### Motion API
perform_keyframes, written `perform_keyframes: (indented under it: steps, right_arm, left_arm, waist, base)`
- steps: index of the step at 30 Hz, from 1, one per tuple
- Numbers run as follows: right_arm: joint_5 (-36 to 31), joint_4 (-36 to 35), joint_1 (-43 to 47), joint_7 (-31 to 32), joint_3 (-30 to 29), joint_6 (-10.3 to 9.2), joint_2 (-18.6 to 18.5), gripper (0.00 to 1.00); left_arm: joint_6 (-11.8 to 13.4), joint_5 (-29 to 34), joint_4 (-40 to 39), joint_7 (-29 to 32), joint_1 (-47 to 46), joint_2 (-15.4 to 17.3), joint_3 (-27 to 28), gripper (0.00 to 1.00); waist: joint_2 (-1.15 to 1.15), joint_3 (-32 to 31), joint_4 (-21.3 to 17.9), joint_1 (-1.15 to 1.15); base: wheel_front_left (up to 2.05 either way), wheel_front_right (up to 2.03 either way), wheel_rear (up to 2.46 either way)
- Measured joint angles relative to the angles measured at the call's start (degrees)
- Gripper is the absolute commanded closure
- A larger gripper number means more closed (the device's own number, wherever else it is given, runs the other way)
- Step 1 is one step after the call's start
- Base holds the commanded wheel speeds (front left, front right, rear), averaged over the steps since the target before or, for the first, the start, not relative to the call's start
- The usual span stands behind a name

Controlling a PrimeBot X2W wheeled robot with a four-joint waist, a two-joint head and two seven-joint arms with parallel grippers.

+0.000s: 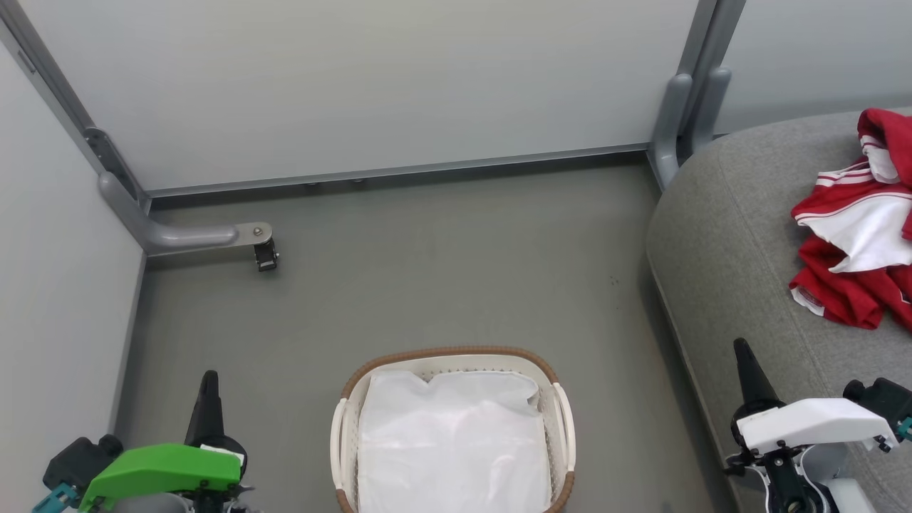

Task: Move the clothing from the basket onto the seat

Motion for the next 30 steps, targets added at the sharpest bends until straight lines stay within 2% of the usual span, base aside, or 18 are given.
perform_keyframes:
  steps: [30]
  right_arm:
    - [16.69,-1.52,-0.23,4.37,-1.51,0.0,-0.11,1.0]
  left_arm:
    - [-0.97,-15.72,-1.02,4.43,-1.69,0.04,2.14,1.0]
  waist:
    - [0.0,-0.66,-0.21,0.0]
  base:
    - [0.0,0.0,0.0]
